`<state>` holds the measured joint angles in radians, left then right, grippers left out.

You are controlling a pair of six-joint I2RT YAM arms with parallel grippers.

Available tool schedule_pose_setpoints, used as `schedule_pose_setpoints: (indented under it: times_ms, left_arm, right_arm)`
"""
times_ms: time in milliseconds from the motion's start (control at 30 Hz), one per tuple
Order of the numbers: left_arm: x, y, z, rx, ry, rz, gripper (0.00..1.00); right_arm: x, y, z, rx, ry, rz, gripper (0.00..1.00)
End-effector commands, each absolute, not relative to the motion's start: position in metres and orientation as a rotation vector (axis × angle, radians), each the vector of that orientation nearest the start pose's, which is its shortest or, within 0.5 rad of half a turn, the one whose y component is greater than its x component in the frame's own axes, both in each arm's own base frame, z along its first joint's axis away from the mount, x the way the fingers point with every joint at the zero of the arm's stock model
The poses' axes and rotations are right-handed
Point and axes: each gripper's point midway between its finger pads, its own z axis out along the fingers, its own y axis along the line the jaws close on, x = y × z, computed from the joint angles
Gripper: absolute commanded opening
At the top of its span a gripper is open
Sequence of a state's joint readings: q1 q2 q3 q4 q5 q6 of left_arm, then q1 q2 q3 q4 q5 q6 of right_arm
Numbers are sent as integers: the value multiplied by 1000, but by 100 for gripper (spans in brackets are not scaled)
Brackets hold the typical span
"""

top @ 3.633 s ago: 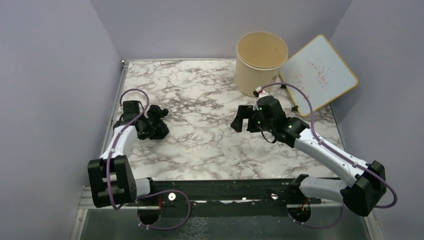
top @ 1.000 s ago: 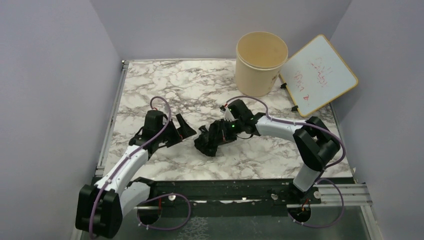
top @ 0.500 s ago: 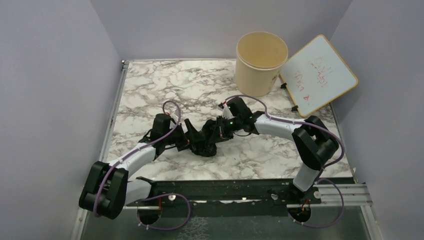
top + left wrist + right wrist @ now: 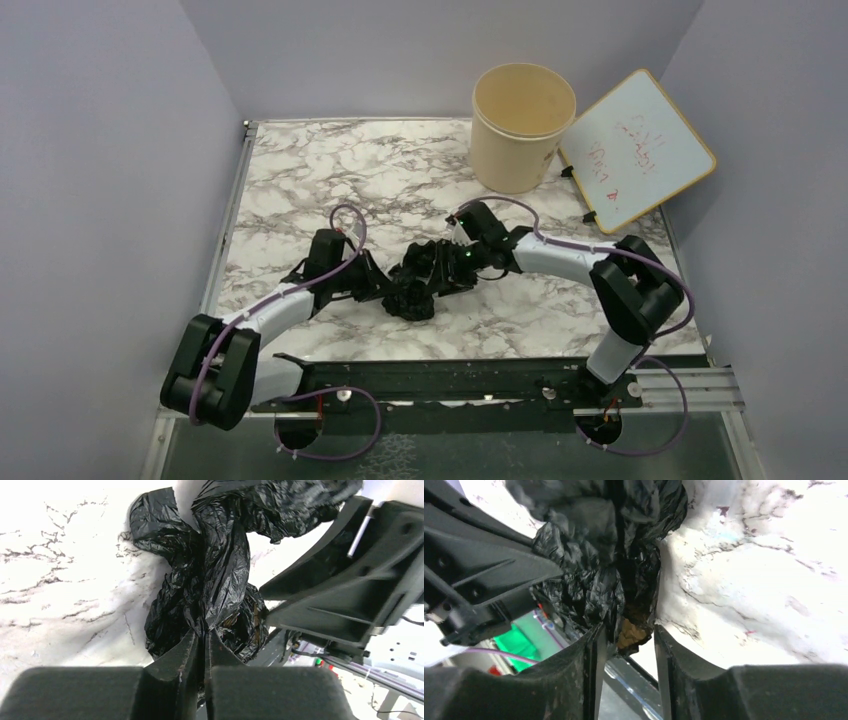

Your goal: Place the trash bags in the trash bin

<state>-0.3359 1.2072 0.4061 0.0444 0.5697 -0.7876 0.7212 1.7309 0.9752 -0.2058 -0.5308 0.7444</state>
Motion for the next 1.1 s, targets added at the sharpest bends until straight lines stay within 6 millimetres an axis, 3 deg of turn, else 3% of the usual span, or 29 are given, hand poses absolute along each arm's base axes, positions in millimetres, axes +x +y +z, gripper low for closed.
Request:
schedule_pose_setpoints:
  times_ms: [0, 67, 267, 433, 567, 600, 700, 867, 900, 933, 967, 1000, 1067]
  left_arm:
    - [220, -203, 65, -154, 2507, -1159, 0]
    - [219, -204, 65, -139, 2516, -1165, 0]
    - [212, -205, 69, -39, 2530, -1148, 0]
    - [204, -221, 81, 109, 2521, -1197, 0]
    - [200, -232, 83, 193, 2526, -1194, 0]
    - [199, -234, 83, 208, 2525, -1192, 0]
    - [198, -234, 81, 222, 2533, -1171, 0]
    - [202, -221, 73, 204, 2594, -1034, 0]
    - [204, -217, 71, 182, 2615, -983, 5]
    - [206, -210, 68, 130, 2643, -915, 22]
    - [207, -203, 68, 90, 2660, -856, 41]
    - [210, -198, 71, 58, 2652, -813, 54]
    - [219, -188, 81, -18, 2596, -744, 69]
  right_arm:
    - [228, 320, 80, -173, 2727, 978, 54]
    - [232, 316, 83, -184, 2721, 930, 62]
    - [253, 295, 90, -183, 2706, 703, 68]
    - [260, 295, 96, -168, 2685, 728, 75]
    - [256, 307, 86, -176, 2718, 805, 76]
    - [253, 309, 82, -183, 2735, 823, 74]
    - [244, 316, 75, -220, 2762, 895, 55]
    - [249, 315, 85, -198, 2663, 956, 26]
    - [252, 315, 88, -182, 2648, 973, 18]
    - [255, 315, 89, -159, 2641, 982, 4]
    - [258, 313, 88, -108, 2648, 970, 1]
    - [260, 312, 87, -58, 2652, 966, 1]
    - [262, 312, 85, 15, 2665, 974, 0]
